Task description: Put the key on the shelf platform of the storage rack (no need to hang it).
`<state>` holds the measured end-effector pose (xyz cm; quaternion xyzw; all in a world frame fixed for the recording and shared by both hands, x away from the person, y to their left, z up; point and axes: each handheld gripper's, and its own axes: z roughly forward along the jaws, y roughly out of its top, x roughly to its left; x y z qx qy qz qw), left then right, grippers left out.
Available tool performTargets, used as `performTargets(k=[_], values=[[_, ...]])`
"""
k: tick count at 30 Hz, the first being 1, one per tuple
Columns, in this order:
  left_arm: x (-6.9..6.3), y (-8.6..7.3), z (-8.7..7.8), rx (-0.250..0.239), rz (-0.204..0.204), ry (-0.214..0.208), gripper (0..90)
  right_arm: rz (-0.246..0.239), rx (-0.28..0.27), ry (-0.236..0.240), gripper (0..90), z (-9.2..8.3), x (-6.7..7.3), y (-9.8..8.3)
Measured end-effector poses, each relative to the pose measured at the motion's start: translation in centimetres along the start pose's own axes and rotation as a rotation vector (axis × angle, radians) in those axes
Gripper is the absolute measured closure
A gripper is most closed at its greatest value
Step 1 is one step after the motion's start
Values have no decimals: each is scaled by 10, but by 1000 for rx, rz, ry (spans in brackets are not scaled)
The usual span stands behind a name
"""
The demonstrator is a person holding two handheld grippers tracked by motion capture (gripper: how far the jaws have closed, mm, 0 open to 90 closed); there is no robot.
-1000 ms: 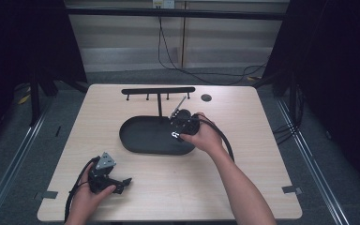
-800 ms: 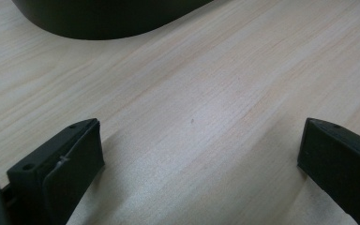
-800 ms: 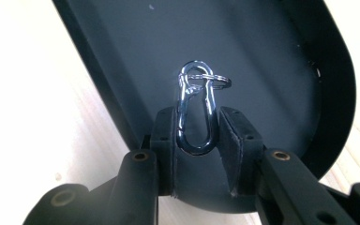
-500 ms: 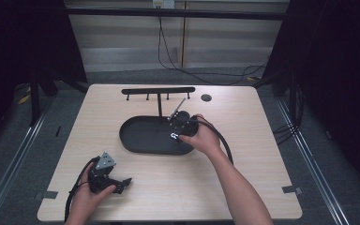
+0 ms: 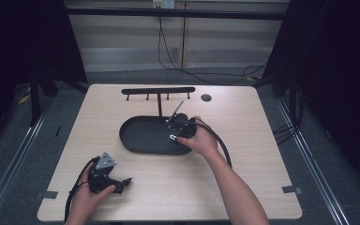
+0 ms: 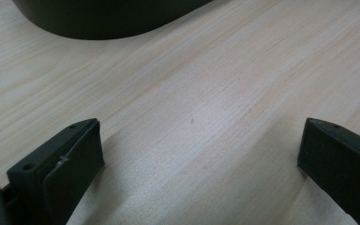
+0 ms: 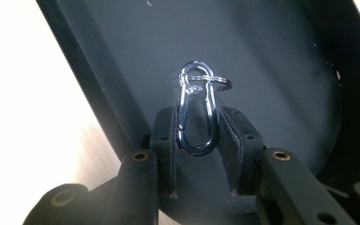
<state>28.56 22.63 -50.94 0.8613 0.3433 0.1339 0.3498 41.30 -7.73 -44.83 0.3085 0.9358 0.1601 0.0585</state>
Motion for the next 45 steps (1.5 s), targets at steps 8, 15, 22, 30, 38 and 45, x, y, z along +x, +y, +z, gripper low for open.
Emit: performTargets(k=[8,15,22,30,38,45], values=[[0,0,0,1,0,0,0,1,12,-18,682,11,-1,-3],[0,0,0,1,-1,0,0,-4,18,-31,682,13,-1,0],[0,0,0,1,0,0,0,15,15,-35,680,17,-3,0],[0,0,0,0,-3,-7,0,15,20,-33,680,21,-3,1],[0,0,0,0,0,0,0,22,19,-41,679,22,-4,2],[0,0,0,3,0,1,0,19,12,-50,679,24,-5,2]])
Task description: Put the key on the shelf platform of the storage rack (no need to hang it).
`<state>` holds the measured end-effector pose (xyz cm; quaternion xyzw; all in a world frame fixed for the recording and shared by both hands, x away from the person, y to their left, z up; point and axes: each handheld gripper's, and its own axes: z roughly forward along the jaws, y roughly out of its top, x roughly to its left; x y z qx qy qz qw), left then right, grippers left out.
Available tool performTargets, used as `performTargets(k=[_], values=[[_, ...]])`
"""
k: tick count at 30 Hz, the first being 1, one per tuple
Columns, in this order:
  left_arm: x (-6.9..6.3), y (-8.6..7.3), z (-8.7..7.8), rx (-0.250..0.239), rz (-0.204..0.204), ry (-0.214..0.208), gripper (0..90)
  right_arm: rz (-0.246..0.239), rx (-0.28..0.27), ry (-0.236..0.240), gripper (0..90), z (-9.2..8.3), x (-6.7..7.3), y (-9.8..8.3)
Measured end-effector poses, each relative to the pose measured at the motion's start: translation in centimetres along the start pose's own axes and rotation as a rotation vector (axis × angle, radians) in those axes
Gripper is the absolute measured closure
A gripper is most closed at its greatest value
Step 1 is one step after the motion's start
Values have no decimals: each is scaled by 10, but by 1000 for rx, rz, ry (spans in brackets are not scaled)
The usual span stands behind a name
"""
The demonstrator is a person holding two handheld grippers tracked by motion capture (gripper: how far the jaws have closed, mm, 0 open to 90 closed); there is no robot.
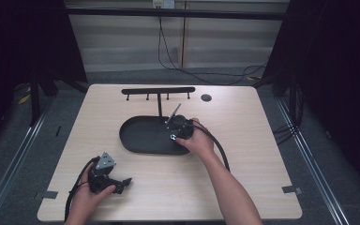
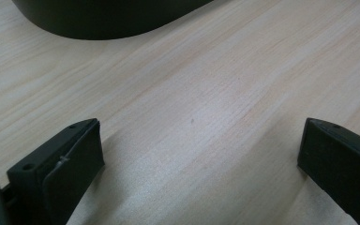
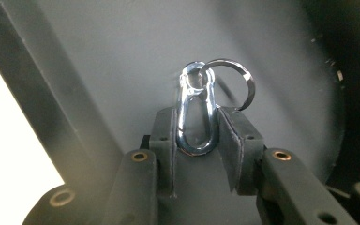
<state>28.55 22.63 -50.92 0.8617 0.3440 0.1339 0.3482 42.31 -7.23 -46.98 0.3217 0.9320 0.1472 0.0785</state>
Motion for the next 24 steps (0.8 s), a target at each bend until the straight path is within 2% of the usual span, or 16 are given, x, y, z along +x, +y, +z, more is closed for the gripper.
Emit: performTargets(k=[10,16,24], values=[[0,0,0,1,-2,-7,0,15,-7,8,670,2,-2,0],[0,0,0,-3,0,-1,0,16,-7,-1,610,1,-3,-1],[0,0,0,-3,0,-1,0,29,-39,-11,557,-7,-6,-4]])
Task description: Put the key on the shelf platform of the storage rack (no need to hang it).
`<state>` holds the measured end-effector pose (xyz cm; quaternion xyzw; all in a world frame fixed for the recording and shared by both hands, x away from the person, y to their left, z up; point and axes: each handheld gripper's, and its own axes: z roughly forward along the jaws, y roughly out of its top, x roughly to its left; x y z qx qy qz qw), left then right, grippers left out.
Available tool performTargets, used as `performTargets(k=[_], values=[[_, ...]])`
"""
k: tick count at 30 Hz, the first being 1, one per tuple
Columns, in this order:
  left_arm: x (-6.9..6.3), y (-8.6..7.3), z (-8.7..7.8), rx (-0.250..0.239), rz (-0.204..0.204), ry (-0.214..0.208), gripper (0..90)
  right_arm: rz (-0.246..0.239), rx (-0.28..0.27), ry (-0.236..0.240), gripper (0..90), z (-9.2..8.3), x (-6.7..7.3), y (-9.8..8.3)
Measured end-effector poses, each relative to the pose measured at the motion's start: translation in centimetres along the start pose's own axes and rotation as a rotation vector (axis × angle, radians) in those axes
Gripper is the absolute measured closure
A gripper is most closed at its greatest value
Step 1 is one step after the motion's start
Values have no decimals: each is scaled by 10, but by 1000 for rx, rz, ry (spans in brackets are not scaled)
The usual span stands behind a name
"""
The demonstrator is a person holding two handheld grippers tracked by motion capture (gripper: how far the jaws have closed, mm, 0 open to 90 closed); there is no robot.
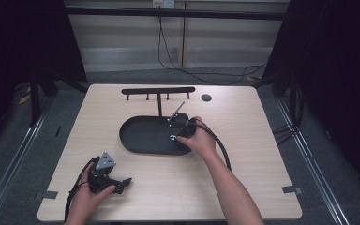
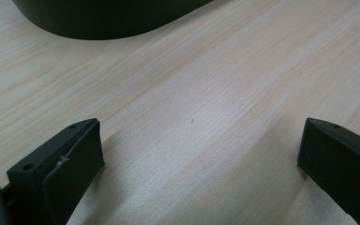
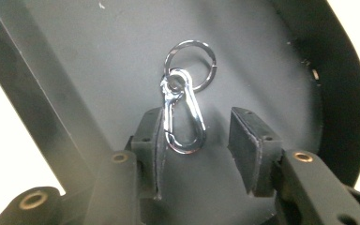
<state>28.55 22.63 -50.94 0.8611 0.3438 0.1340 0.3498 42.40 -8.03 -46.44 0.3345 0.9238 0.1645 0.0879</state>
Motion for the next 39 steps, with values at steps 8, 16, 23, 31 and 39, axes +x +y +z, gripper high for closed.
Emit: performTargets(k=[8,16,23,31,39], values=[[0,0,0,0,0,0,0,26,-52,16,460,-12,1,-2],[0,0,0,2,0,2,0,27,-71,31,398,-22,4,-3],[0,0,0,0,0,0,0,17,-70,60,380,-28,8,-7],[0,0,0,0,0,0,0,9,-69,75,345,-34,10,-13],[0,0,0,0,0,0,0,0,-89,83,303,-43,14,-21]])
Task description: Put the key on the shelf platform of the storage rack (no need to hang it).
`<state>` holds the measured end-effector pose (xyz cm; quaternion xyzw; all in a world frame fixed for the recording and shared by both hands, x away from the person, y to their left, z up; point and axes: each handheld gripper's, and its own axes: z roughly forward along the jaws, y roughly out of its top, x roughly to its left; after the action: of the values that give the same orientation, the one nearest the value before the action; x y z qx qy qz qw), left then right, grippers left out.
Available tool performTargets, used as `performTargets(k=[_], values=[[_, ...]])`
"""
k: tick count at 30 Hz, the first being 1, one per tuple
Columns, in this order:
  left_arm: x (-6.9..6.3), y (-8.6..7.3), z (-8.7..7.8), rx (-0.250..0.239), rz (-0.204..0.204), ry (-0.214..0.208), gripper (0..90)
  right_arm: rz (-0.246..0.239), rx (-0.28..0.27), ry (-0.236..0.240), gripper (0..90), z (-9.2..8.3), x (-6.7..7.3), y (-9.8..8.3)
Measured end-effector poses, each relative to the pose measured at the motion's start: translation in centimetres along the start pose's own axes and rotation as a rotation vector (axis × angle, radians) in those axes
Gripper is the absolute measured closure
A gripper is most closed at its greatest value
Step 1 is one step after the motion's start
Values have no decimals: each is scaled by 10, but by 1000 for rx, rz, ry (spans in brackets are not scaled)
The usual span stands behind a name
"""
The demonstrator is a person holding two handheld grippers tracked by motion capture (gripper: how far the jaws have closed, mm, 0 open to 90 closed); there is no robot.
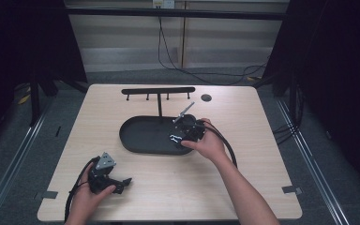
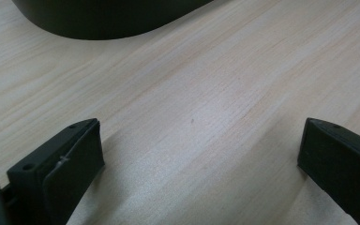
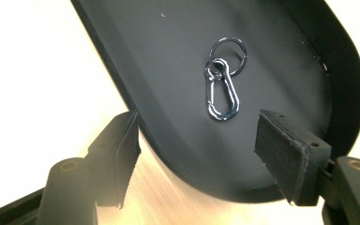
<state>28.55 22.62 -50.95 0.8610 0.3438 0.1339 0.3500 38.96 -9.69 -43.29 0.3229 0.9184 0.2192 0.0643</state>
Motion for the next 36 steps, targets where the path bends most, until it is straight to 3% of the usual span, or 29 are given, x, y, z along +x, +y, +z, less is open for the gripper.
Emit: performTargets(k=[9,14,20,36], values=[[0,0,0,3,2,2,0,-13,-4,6,241,-10,5,-12],[0,0,0,0,1,1,0,-37,21,-18,220,-13,10,-19],[0,0,0,0,1,1,0,-38,15,-2,195,-18,13,-29],[0,0,0,0,1,1,0,-80,75,6,174,-26,19,-52]])
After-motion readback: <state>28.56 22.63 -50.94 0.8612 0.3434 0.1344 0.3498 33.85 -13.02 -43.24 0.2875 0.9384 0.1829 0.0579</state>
